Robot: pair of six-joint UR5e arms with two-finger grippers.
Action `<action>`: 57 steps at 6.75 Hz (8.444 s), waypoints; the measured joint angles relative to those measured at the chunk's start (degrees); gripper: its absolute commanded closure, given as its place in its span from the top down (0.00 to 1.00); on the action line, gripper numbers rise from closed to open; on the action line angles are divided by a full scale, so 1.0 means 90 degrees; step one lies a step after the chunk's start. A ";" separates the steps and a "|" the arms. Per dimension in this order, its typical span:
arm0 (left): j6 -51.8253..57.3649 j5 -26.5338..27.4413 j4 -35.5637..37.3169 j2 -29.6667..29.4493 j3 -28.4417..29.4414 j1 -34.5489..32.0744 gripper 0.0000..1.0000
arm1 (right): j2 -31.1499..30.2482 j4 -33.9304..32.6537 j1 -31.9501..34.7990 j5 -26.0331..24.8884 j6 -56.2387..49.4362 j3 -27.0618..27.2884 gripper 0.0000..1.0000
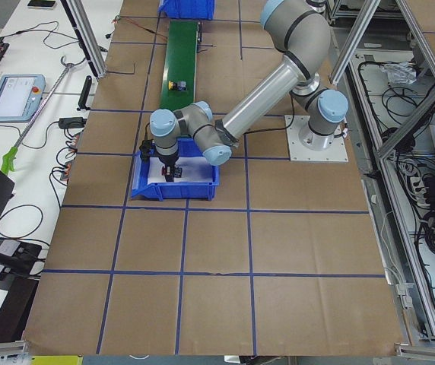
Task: Transport two buttons from left to right
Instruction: 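Grasp the red-capped button with the left gripper and lift it, then carry the red button onto the conveyor near its start, then release the red button on the belt while the right gripper moves toward the yellow button, then lower the right gripper onto the yellow button and grasp it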
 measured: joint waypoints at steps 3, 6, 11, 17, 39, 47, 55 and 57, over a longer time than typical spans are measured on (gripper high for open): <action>-0.0010 0.0017 -0.0099 0.0068 0.0137 0.0007 0.08 | -0.0001 0.0000 0.0003 -0.0006 0.0001 0.0000 1.00; -0.0017 0.0038 -0.1129 0.0647 0.0631 0.0008 0.08 | -0.0001 0.0000 0.0010 -0.0007 0.0004 0.0000 1.00; -0.0744 0.0034 -0.3064 0.1178 0.1599 -0.0321 0.08 | -0.0001 0.0000 0.0010 0.0000 0.0006 0.0000 1.00; -0.3176 0.0071 -0.2750 0.1021 0.1192 -0.2342 0.08 | 0.0001 0.0000 0.0010 -0.0009 0.0009 0.0000 1.00; -0.3523 0.0006 -0.3719 0.2308 0.1299 -0.3132 1.00 | 0.2610 -0.3152 -0.0020 0.0660 0.0156 -0.0134 1.00; -0.3097 0.0020 -0.3441 0.3236 0.0130 -0.3079 1.00 | 0.3038 -0.3239 0.0084 0.0656 0.0147 -0.0131 1.00; -0.3109 0.0019 -0.3422 0.3243 0.0166 -0.3084 1.00 | 0.3275 -0.2988 -0.0005 0.0158 -0.0261 -0.0071 0.08; -0.3123 0.0012 -0.3421 0.3243 0.0161 -0.3087 1.00 | 0.3223 -0.2877 -0.0091 -0.0374 -0.0521 -0.0094 0.06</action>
